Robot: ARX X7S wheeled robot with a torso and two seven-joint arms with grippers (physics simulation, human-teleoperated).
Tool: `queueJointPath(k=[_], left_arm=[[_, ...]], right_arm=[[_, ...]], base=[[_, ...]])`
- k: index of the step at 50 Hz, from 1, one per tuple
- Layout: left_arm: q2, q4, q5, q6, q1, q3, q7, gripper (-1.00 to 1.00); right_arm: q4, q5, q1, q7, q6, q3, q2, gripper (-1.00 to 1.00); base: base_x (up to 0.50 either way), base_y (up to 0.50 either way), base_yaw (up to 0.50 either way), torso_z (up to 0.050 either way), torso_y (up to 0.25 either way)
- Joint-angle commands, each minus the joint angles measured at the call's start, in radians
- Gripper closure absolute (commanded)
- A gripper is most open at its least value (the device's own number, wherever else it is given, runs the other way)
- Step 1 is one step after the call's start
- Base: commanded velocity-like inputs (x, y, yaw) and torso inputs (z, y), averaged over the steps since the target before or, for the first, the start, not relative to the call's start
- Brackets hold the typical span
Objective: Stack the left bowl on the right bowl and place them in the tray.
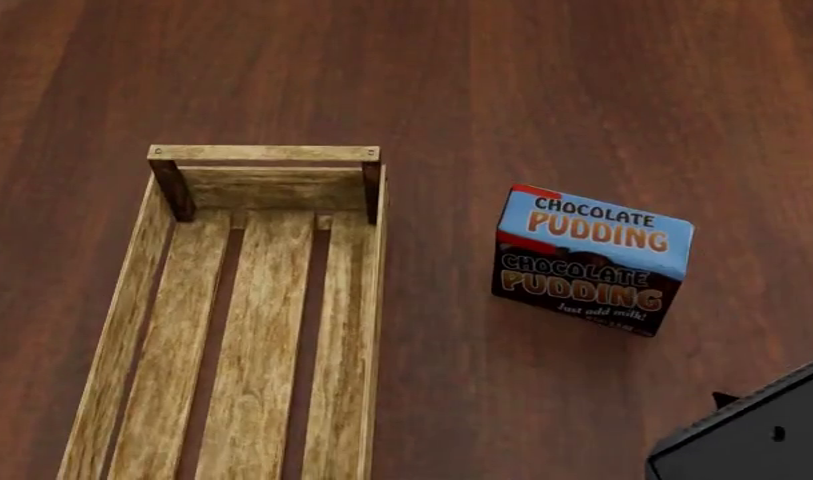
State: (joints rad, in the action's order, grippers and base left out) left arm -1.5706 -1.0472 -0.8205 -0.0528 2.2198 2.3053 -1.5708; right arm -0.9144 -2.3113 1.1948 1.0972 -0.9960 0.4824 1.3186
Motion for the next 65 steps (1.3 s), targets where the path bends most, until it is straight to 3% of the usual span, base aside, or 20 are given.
queueJointPath(k=[1,15,29,48,60,65], left_arm=[[0.000,0.000,-0.003,-0.008,-0.025,-0.020,0.000,-1.00],[0.000,0.000,0.010,-0.028,-0.056,-0.029,0.000,-1.00],[0.000,0.000,0.006,-0.035,-0.074,-0.045,0.000,-1.00],[0.000,0.000,0.021,-0.056,-0.107,-0.056,0.000,-1.00],[0.000,0.000,0.018,-0.058,-0.120,-0.067,0.000,-1.00],[0.000,0.000,0.013,-0.059,-0.124,-0.073,0.000,-1.00]], right_arm=[[-0.034,0.086,-0.143,-0.114,0.020,-0.012,0.062,-1.00],[-0.061,0.303,-0.377,-0.187,0.092,0.042,0.029,-1.00],[-0.087,0.516,-0.616,-0.281,0.217,0.085,0.090,-1.00],[-0.051,0.626,-0.705,-0.286,0.174,0.162,-0.012,-1.00],[-0.052,0.812,-0.865,-0.452,0.312,0.181,0.112,-1.00],[-0.030,0.828,-0.855,-0.442,0.245,0.204,0.048,-1.00]], base=[[0.00,0.00,0.00,0.000,0.000],[0.00,0.00,0.00,0.000,0.000],[0.00,0.00,0.00,0.000,0.000],[0.00,0.00,0.00,0.000,0.000],[0.00,0.00,0.00,0.000,0.000],[0.00,0.00,0.00,0.000,0.000]])
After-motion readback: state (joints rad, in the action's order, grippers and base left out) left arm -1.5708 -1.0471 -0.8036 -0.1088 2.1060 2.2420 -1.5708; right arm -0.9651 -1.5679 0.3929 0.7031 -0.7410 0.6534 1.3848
